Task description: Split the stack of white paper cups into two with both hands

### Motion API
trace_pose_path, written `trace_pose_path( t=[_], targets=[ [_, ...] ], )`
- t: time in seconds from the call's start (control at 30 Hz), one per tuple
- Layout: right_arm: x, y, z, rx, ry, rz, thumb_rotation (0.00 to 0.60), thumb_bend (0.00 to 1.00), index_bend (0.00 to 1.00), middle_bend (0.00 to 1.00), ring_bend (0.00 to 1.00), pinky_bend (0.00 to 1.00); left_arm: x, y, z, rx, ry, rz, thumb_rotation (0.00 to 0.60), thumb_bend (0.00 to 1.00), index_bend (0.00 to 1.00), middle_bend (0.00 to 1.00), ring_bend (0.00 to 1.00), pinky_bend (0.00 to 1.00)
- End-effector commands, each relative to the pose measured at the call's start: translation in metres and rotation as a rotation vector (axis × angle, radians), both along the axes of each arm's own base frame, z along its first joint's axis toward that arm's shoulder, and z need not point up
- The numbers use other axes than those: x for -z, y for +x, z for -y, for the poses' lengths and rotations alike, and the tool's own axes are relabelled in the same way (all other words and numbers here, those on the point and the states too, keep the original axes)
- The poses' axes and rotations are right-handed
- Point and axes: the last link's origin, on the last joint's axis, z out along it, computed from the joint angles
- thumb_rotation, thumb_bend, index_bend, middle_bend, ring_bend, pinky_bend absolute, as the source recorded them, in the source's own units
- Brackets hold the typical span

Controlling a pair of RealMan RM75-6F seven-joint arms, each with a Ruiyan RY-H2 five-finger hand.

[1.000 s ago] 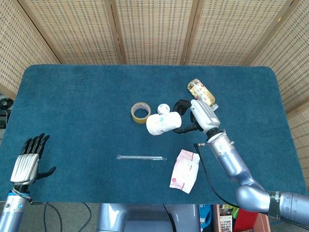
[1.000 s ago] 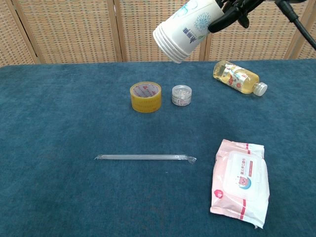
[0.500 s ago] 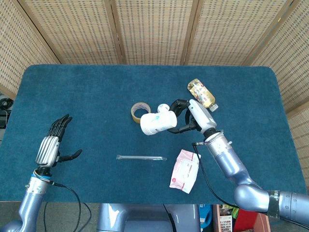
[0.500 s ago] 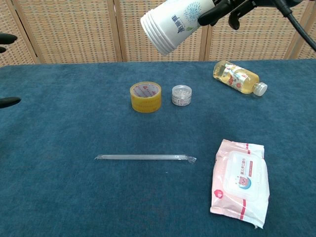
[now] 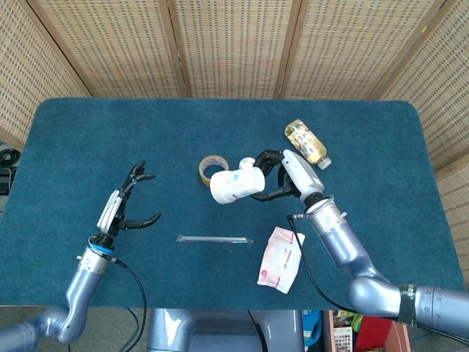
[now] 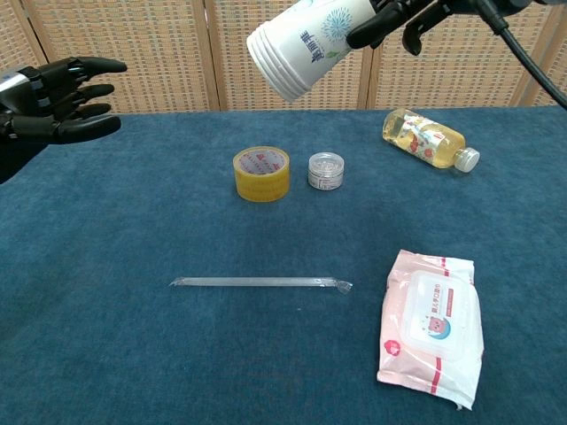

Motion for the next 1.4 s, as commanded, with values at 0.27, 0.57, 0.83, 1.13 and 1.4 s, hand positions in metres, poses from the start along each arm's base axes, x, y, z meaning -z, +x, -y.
trace_pose_path(
  t=[0.27, 0.57, 0.83, 1.13, 1.4],
  targets=[
    [0.003, 0.001, 0.003, 0.004, 0.006, -0.011, 0.6, 0.23, 0.75, 0.62, 0.5, 0.72, 0.031, 0.027, -0.023, 0.071, -0.111, 0.151, 0.6, 0.26, 0.37, 0.1, 0.0, 0.0],
    [0.007, 0.007, 0.001, -0.013, 0.014, -0.015, 0.6, 0.23, 0.75, 0.62, 0.5, 0.72, 0.041, 0.047, -0.03, 0.125, -0.143, 0.17, 0.6, 0.26, 0.39, 0.1, 0.0, 0.0],
    [0.01, 0.012, 0.0, -0.022, 0.029, -0.018, 0.6, 0.23, 0.75, 0.62, 0.5, 0.72, 0.048, 0.057, -0.03, 0.15, -0.179, 0.165, 0.6, 0.3, 0.41, 0.1, 0.0, 0.0],
    [0.013, 0.009, 0.001, -0.01, 0.034, -0.022, 0.6, 0.23, 0.75, 0.62, 0.5, 0.72, 0.056, 0.072, -0.03, 0.194, -0.206, 0.16, 0.6, 0.3, 0.42, 0.1, 0.0, 0.0],
    [0.015, 0.008, 0.001, -0.01, 0.04, -0.027, 0.6, 0.23, 0.75, 0.62, 0.5, 0.72, 0.058, 0.083, -0.031, 0.214, -0.209, 0.169, 0.6, 0.3, 0.43, 0.1, 0.0, 0.0]
  ],
)
